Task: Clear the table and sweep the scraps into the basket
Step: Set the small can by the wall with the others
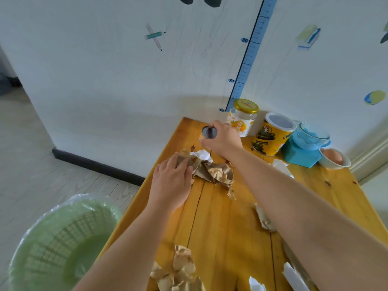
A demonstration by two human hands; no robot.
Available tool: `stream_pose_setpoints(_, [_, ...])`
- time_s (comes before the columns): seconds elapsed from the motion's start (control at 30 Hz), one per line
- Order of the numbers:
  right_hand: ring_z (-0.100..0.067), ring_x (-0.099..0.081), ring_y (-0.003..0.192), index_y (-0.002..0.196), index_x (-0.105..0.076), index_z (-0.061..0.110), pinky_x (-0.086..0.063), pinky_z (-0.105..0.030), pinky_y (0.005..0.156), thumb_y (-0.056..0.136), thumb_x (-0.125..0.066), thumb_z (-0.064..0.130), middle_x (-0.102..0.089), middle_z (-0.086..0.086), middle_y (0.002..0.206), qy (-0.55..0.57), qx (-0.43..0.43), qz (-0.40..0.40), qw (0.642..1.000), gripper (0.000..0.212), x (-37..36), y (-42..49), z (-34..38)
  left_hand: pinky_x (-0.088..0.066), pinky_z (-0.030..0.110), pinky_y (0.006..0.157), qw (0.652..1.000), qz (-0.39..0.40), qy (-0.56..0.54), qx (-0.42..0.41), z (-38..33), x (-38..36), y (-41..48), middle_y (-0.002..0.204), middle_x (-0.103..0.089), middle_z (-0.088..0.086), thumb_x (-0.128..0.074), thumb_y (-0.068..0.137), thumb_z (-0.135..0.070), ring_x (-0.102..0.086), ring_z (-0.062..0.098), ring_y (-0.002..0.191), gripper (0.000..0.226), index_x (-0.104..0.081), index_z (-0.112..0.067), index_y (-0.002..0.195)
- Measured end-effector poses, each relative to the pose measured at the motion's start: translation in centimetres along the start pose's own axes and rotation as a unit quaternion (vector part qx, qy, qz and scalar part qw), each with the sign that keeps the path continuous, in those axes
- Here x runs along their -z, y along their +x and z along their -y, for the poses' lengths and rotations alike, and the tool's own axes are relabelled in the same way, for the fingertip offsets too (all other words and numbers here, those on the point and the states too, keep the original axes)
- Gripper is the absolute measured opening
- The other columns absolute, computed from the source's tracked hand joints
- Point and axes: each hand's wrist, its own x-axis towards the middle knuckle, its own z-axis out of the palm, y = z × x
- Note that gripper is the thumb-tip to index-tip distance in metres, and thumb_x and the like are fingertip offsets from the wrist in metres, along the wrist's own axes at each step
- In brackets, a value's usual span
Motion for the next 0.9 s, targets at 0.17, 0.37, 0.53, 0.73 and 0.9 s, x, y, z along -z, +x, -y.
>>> stream_pose_setpoints(0.17, [-0.020, -0.047, 0.091, 0.115, -0.054, 0.019, -0.040, -0.028, 0.071, 0.075, -0.067, 0.034, -0.053, -0.008, 0.114, -0.019, -0.008, 0.019, 1.000, 0.045, -2.0, 1.6, -0.1, -0.016, 0.040, 0.114, 1.000, 0.019, 0.013, -0.001, -0.3, 0.2, -0.1, 0.152, -0.024, 0.003, -0.016, 0.098, -0.039, -0.023, 0.023, 0.138, 0.047, -0.031, -0.028, 0.141])
stream_pose_setpoints(0.37, [-0.026, -0.055, 0.100, 0.112, -0.061, 0.015, -0.038, -0.027, 0.070, 0.082, -0.063, 0.031, -0.055, -0.008, 0.113, -0.040, 0.007, -0.010, 0.999, 0.034, -2.9, 2.5, -0.1, -0.008, 0.042, 0.115, 0.999, 0.045, 0.030, 0.003, -0.2, 0.0, 0.1, 0.156, -0.011, 0.003, -0.011, 0.096, -0.046, -0.013, 0.024, 0.142, 0.052, -0.019, -0.030, 0.145])
stream_pose_setpoints(0.53, [-0.030, -0.056, 0.101, 0.101, -0.064, 0.014, -0.035, -0.029, 0.066, 0.089, -0.055, 0.031, -0.063, -0.006, 0.103, -0.145, 0.037, -0.047, 0.988, 0.023, -3.8, 3.4, -0.6, -0.005, 0.042, 0.115, 0.998, 0.050, 0.039, 0.003, -0.1, -0.2, 0.2, 0.157, -0.007, 0.002, -0.010, 0.096, -0.046, -0.009, 0.024, 0.143, 0.053, -0.016, -0.030, 0.146])
stream_pose_setpoints(0.73, [-0.029, -0.058, 0.099, 0.106, -0.060, 0.010, -0.035, -0.029, 0.065, 0.094, -0.050, 0.023, -0.064, -0.010, 0.103, -0.216, 0.059, -0.062, 0.973, 0.021, -4.3, 4.9, -0.6, -0.003, 0.041, 0.115, 0.998, 0.053, 0.046, 0.005, -0.1, -0.2, 0.2, 0.157, -0.005, 0.001, -0.011, 0.096, -0.047, -0.007, 0.023, 0.143, 0.052, -0.013, -0.031, 0.146])
stream_pose_setpoints(0.9, [-0.030, -0.061, 0.095, 0.109, -0.058, 0.007, -0.038, -0.030, 0.062, 0.093, -0.049, 0.010, -0.063, -0.013, 0.105, -0.229, 0.047, -0.051, 0.971, 0.019, -4.7, 6.2, -0.5, -0.004, 0.042, 0.115, 0.997, 0.059, 0.049, 0.003, -0.2, -0.3, 0.4, 0.157, -0.004, 0.001, -0.011, 0.096, -0.047, -0.007, 0.022, 0.143, 0.053, -0.012, -0.031, 0.146])
